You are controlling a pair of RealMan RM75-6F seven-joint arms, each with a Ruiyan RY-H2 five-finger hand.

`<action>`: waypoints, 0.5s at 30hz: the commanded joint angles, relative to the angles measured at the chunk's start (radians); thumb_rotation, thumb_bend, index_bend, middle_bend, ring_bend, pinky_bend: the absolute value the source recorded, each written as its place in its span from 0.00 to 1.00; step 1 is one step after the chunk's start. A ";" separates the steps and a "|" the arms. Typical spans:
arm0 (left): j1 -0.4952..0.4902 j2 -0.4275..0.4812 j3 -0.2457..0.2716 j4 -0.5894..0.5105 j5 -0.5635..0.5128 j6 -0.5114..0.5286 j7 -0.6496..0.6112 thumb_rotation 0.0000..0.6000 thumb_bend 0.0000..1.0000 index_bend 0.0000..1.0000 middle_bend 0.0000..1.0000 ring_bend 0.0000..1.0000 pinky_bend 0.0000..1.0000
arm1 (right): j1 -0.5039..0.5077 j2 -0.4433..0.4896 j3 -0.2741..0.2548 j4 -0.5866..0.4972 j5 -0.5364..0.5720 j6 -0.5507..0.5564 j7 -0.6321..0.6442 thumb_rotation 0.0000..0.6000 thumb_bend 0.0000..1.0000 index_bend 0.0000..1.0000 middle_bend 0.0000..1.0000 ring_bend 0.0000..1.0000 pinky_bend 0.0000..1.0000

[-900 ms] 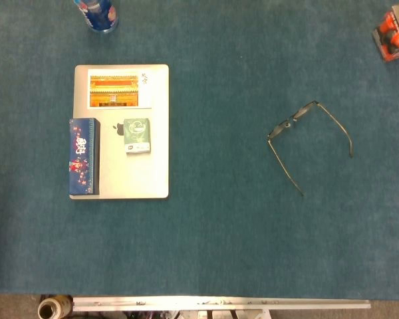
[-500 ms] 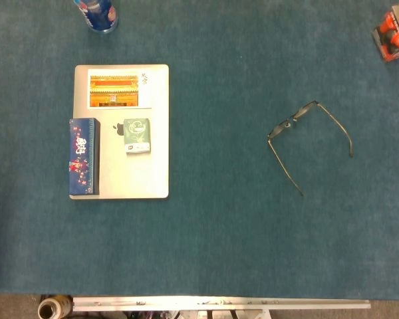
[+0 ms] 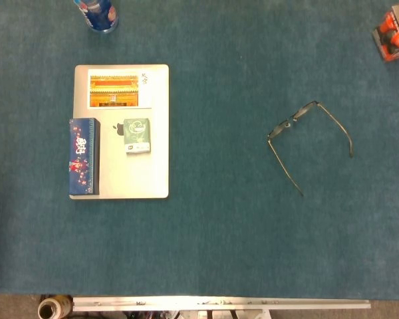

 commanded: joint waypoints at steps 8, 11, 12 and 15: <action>0.008 -0.004 0.003 0.017 0.001 0.004 -0.023 1.00 0.00 0.46 0.45 0.34 0.44 | 0.111 -0.056 0.062 -0.003 0.034 -0.090 -0.084 1.00 0.07 0.44 0.43 0.36 0.52; 0.010 -0.005 0.004 0.023 0.001 0.003 -0.032 1.00 0.00 0.46 0.45 0.34 0.44 | 0.146 -0.075 0.071 0.002 0.044 -0.125 -0.108 1.00 0.05 0.41 0.43 0.36 0.52; 0.010 -0.006 0.004 0.024 0.000 0.003 -0.034 1.00 0.00 0.46 0.45 0.34 0.44 | 0.156 -0.081 0.073 0.005 0.047 -0.135 -0.115 1.00 0.05 0.40 0.43 0.36 0.52; 0.010 -0.006 0.003 0.027 0.003 0.005 -0.039 1.00 0.00 0.46 0.45 0.34 0.44 | 0.187 -0.104 0.079 0.022 0.062 -0.167 -0.130 1.00 0.04 0.38 0.42 0.36 0.52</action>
